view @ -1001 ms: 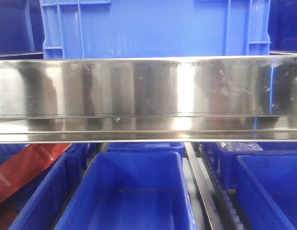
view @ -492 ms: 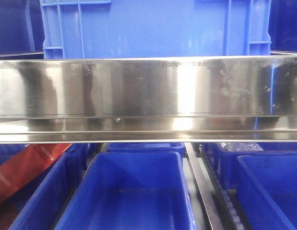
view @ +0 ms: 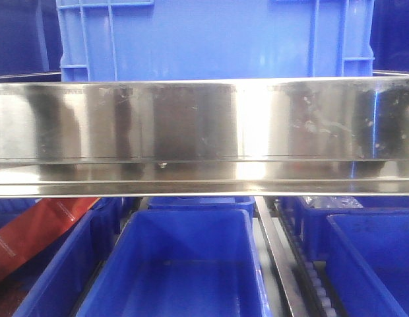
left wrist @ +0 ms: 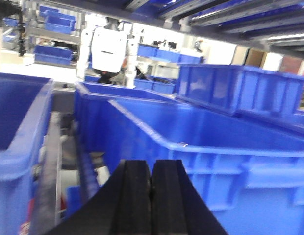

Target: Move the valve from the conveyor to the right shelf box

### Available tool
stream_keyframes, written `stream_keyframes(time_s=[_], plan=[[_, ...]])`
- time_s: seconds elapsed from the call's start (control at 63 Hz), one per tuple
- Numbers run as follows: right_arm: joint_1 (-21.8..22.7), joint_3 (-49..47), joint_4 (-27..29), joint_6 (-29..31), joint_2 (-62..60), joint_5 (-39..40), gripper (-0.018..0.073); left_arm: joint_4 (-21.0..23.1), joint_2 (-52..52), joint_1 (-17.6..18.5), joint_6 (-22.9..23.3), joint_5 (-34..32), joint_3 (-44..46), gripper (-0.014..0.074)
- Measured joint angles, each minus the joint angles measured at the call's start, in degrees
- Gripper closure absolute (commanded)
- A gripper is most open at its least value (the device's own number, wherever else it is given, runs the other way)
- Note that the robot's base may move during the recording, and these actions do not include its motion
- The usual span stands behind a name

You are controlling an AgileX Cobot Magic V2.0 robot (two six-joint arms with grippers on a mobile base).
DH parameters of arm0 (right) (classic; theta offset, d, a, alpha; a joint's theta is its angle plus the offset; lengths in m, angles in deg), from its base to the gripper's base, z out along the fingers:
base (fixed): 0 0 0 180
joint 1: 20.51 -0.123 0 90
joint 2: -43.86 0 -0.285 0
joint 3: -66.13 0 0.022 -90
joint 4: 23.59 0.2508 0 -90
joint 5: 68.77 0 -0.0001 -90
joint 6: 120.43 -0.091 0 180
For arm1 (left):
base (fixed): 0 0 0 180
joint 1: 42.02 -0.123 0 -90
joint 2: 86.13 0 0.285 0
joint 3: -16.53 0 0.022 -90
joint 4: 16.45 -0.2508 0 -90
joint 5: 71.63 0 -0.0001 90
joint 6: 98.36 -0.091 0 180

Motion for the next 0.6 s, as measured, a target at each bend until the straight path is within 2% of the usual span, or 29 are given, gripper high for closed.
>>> stream_keyframes(time_s=[0.159, 0.302, 0.604], plan=[[0.00, 0.00, 0.00, 0.00, 0.00, -0.11, 0.0722, 1.38, 4.93, -6.43, -7.88, -0.62, -8.23, 0.0707], [0.00, 0.00, 0.00, 0.00, 0.00, -0.11, 0.0722, 2.03, 11.88, -10.49, -10.25, -0.90, -17.19, 0.0707], [0.00, 0.00, 0.00, 0.00, 0.00, -0.11, 0.0722, 2.25, 25.30, -11.40, -10.65, -1.43, -29.38, 0.0707]])
